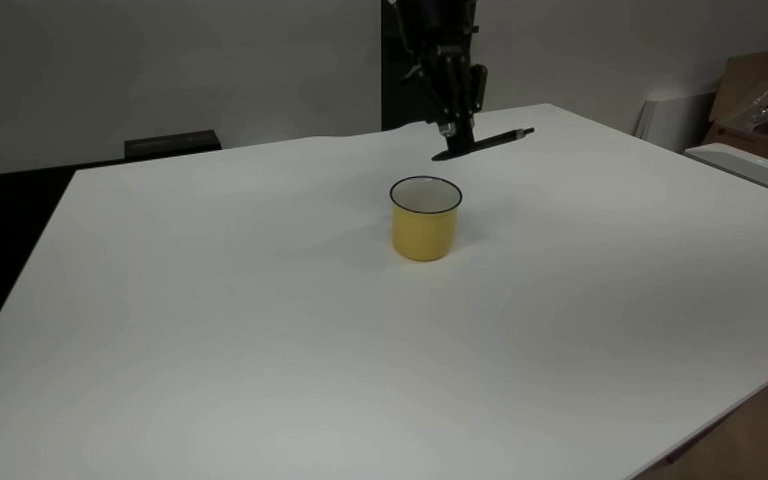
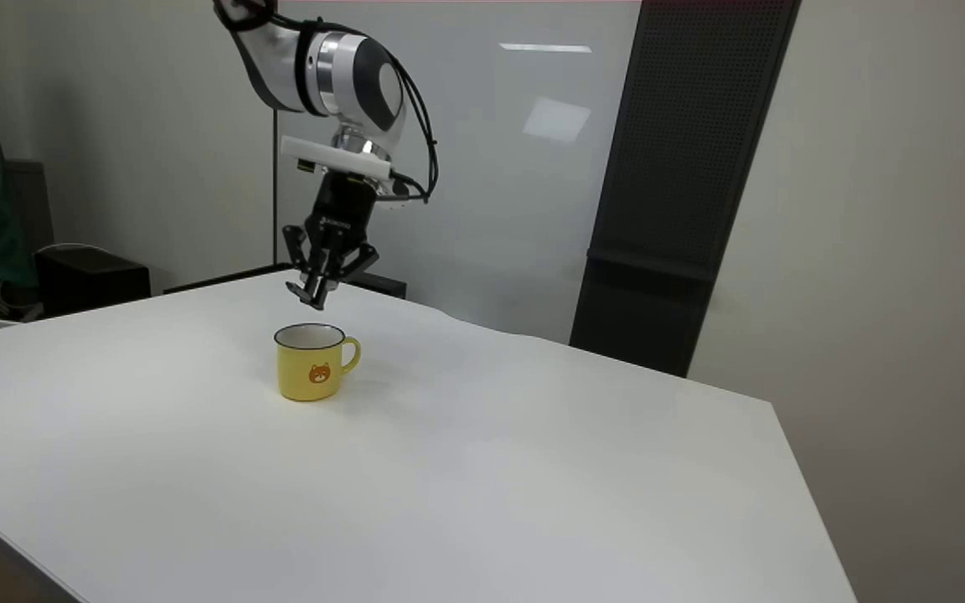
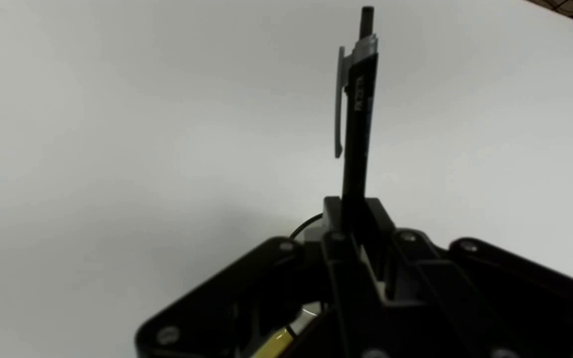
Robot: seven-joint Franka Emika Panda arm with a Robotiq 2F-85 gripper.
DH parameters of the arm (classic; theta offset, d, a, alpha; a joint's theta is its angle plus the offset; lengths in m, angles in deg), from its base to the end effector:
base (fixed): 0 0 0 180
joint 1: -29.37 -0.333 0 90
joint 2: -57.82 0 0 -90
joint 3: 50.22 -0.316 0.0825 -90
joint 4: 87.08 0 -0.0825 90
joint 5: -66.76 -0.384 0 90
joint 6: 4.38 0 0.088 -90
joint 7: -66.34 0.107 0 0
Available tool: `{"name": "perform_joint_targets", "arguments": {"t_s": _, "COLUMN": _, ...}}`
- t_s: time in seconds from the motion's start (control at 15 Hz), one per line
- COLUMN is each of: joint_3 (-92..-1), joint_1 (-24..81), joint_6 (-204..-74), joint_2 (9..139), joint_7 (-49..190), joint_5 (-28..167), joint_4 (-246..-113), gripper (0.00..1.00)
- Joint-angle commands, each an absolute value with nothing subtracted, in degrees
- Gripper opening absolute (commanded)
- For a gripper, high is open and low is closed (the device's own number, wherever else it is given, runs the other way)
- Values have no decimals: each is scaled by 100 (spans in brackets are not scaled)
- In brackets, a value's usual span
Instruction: Put the pen in the mug
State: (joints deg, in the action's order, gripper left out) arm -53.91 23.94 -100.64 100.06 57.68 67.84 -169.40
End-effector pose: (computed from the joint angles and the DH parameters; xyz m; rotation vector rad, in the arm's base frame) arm 0.6563 0.0970 0.2264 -2.9847 -0.4683 0.7594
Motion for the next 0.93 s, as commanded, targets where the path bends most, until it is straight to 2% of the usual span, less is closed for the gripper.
{"name": "perform_joint_targets", "arguments": {"t_s": 0.0, "joint_3": -5443, "joint_1": 2449, "joint_6": -9607, "joint_2": 10638, "joint_7": 5884, "joint_5": 6658, "joint_4": -16008, "gripper": 3}}
{"name": "perform_joint_targets", "arguments": {"t_s": 0.87, "joint_3": -5430, "joint_1": 2366, "joint_6": -8417, "joint_2": 11831, "joint_7": 6236, "joint_5": 6481, "joint_4": -14332, "gripper": 3}}
